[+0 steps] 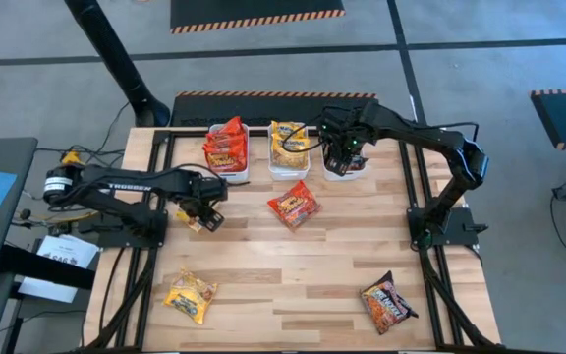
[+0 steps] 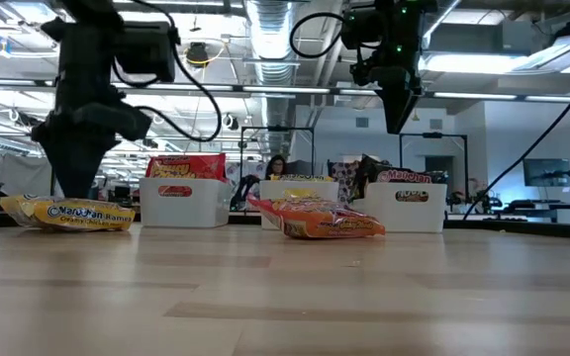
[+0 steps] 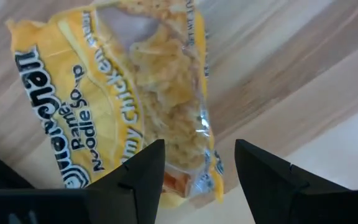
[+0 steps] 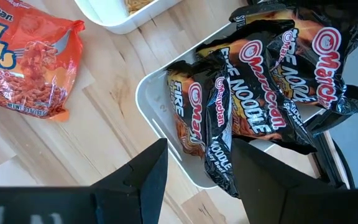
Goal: Sort Maruchan noodles
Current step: Put the yellow noodle pack into the middle white bin
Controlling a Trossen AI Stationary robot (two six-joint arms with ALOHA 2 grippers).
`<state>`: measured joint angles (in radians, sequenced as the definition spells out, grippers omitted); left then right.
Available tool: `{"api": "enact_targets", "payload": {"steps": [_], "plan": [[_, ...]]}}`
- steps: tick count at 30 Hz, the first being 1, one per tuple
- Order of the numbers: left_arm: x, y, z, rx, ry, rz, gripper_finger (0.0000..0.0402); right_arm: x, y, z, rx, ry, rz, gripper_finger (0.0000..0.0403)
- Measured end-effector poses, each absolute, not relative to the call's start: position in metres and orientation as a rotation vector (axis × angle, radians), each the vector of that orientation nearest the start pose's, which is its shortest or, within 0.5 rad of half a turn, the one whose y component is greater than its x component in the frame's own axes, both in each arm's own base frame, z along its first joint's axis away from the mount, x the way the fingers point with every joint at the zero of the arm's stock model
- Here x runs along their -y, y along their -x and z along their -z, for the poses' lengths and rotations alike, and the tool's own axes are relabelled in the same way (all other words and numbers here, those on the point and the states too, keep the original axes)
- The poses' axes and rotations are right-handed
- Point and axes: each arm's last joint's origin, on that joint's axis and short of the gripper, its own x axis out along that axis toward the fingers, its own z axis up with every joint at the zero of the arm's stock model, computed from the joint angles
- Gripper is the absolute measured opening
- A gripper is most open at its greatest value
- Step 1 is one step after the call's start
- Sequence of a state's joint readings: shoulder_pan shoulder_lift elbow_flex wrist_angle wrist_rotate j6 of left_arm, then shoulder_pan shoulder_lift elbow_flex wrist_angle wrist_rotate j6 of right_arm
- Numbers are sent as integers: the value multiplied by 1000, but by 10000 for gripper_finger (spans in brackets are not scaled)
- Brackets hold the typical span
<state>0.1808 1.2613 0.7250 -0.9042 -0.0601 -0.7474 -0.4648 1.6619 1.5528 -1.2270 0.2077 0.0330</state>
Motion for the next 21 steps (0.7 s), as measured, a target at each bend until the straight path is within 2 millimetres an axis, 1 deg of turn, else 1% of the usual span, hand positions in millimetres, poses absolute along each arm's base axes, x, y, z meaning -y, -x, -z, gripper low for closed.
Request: {"api": "enact_targets", "payload": {"steps": [4,7,15,18,21], "plan": [[-43,-186,-175,-1270,727,-786,182,147,-280,-306,-1338,-201,591,201],[-45,-182,-170,-1263,747,-816,182,147,-280,-306,-1338,-201,591,201],[-45,-182,-166,-1244,755,-829,180,147,-280,-306,-1338,-201,591,201],[-44,-183,-166,-1234,754,-821,163,147,-280,-306,-1337,-201,592,201],[-43,-184,-166,-1234,741,-792,129,147,-280,-306,-1337,-201,592,201]]}}
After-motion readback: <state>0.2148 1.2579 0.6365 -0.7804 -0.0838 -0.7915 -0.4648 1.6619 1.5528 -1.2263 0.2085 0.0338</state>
